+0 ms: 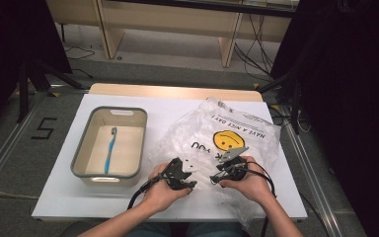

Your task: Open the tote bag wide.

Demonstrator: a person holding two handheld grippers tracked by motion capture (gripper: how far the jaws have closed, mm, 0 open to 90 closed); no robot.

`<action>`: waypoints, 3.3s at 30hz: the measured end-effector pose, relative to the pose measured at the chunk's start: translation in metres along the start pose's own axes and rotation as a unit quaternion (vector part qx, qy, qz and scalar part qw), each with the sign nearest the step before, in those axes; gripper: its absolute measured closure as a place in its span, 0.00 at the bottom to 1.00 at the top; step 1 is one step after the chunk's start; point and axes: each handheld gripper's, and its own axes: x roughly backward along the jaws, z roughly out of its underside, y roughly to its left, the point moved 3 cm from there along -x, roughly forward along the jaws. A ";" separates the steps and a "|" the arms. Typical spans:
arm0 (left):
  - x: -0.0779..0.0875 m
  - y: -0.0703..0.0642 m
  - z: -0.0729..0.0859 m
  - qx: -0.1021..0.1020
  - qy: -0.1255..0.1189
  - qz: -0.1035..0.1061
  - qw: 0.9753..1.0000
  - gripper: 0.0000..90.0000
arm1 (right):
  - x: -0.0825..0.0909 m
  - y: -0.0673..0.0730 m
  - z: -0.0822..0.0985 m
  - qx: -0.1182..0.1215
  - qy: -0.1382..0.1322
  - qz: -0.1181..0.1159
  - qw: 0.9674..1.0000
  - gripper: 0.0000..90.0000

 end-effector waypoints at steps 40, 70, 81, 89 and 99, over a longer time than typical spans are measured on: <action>-0.014 -0.008 0.000 -0.032 0.028 -0.029 0.999 0.94 | 0.027 -0.016 -0.007 -0.043 -0.114 0.048 0.991 1.00; -0.014 -0.009 0.000 -0.043 0.029 -0.038 0.998 0.93 | 0.060 -0.021 -0.034 -0.053 -0.219 0.140 0.964 1.00; -0.014 -0.010 0.001 -0.048 0.028 -0.041 0.998 0.93 | 0.071 -0.023 -0.043 -0.060 -0.248 0.155 0.954 1.00; -0.014 -0.010 0.001 -0.051 0.029 -0.042 0.997 0.93 | 0.076 -0.023 -0.046 -0.063 -0.266 0.164 0.948 1.00; -0.014 -0.009 0.000 -0.046 0.028 -0.040 0.998 0.92 | 0.080 -0.024 -0.050 -0.066 -0.279 0.167 0.943 1.00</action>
